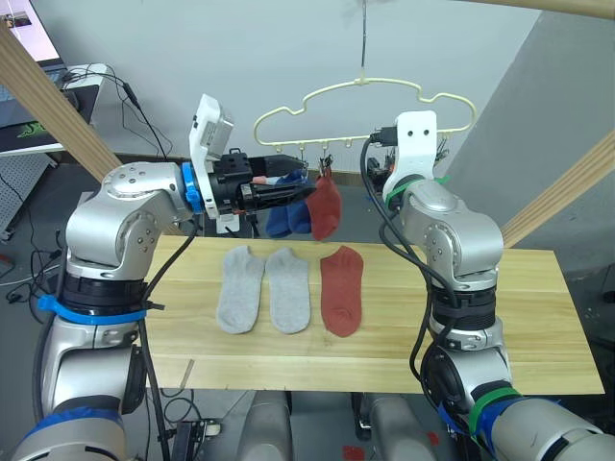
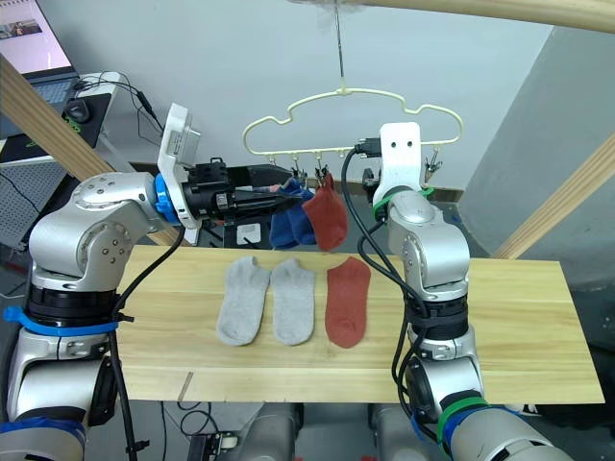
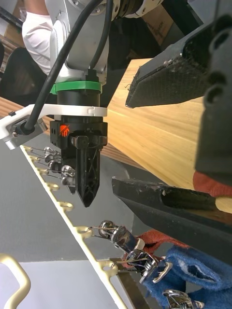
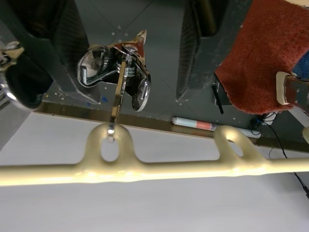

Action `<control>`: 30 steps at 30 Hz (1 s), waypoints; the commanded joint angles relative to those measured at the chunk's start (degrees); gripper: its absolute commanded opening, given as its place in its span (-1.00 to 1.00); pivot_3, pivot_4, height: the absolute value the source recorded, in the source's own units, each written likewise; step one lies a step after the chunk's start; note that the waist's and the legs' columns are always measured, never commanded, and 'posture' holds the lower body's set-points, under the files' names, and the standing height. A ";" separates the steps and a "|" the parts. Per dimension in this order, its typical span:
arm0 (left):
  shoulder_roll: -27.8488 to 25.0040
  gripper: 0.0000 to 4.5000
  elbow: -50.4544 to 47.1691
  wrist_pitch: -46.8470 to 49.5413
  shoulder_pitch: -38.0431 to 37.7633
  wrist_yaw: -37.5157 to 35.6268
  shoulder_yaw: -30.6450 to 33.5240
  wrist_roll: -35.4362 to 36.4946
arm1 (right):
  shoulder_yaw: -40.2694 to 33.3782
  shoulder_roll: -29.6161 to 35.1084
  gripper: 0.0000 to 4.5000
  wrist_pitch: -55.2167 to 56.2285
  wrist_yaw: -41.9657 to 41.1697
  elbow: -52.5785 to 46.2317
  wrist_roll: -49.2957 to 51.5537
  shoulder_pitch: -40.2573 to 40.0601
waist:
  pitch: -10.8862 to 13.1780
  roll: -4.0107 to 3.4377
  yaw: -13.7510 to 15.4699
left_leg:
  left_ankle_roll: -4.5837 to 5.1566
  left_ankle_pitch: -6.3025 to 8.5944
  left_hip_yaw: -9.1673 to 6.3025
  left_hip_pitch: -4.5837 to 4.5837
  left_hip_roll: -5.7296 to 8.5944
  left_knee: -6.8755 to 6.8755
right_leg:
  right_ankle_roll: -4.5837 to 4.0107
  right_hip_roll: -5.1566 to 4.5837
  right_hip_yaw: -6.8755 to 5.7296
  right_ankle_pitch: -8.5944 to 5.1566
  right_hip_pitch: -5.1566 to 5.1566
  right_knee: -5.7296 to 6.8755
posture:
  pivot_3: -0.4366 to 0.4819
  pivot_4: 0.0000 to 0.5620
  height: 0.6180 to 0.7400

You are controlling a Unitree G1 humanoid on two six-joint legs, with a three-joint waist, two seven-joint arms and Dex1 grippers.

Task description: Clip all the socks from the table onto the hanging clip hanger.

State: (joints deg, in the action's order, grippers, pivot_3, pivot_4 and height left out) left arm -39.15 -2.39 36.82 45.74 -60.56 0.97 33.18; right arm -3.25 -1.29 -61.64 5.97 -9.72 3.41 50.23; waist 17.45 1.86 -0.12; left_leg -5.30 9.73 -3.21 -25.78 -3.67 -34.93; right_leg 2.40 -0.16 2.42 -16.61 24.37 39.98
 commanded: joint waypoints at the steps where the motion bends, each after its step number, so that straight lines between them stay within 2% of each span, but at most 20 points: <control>1: -0.10 0.15 -1.14 -1.32 0.56 0.07 1.08 -0.20 | -0.19 -0.48 0.12 1.03 0.16 -1.72 0.17 1.74 | 0.00 0.00 0.00 | 0.00 0.00 0.00 0.00 0.00 0.00 | 0.00 0.00 0.00 0.00 0.00 0.00 | 0.19 -0.02 1.00; 21: -0.88 0.15 -1.75 -0.88 -0.07 0.12 1.39 -0.39 | 0.06 -1.08 0.12 4.38 -1.13 3.25 0.44 5.28 | 0.00 0.00 0.01 | 0.00 0.00 0.00 0.00 0.00 0.00 | 0.00 0.00 0.00 0.00 0.00 0.00 | 0.21 0.00 1.00; 24: -1.08 0.15 -1.97 -0.67 -0.27 -0.10 1.31 -0.32 | 0.30 -0.88 -0.14 4.36 -0.91 3.20 0.06 5.23 | 0.00 0.00 0.01 | 0.00 0.00 0.00 0.00 0.00 0.01 | 0.00 0.00 0.00 0.00 0.00 -0.01 | 0.21 0.00 1.00; 28: -0.99 0.15 -2.20 -0.59 -0.48 -0.06 1.15 -0.33 | 0.17 -0.73 -0.76 4.50 -0.74 3.27 -0.11 5.29 | 0.00 0.00 0.01 | 0.00 0.00 0.00 0.00 0.00 0.01 | 0.00 0.00 0.00 0.00 0.00 0.00 | 0.20 0.00 1.00; 30: -0.97 0.15 -2.47 -0.36 -0.66 -0.02 0.98 -0.28 | 0.07 -0.72 -0.97 4.58 -0.64 3.30 -0.14 5.32 | 0.00 0.00 0.01 | 0.00 0.00 0.00 0.00 0.00 0.01 | 0.00 0.00 0.00 0.00 0.00 -0.01 | 0.20 0.00 1.00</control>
State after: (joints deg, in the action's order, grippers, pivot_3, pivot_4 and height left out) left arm -39.48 -2.43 36.88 45.12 -60.55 0.98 32.74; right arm -3.21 -2.14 -58.57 5.16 -5.03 3.40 54.49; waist 17.46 1.85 -0.11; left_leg -5.30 9.74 -3.21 -25.79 -3.67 -34.92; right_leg 2.40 -0.16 2.42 -16.61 24.38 39.97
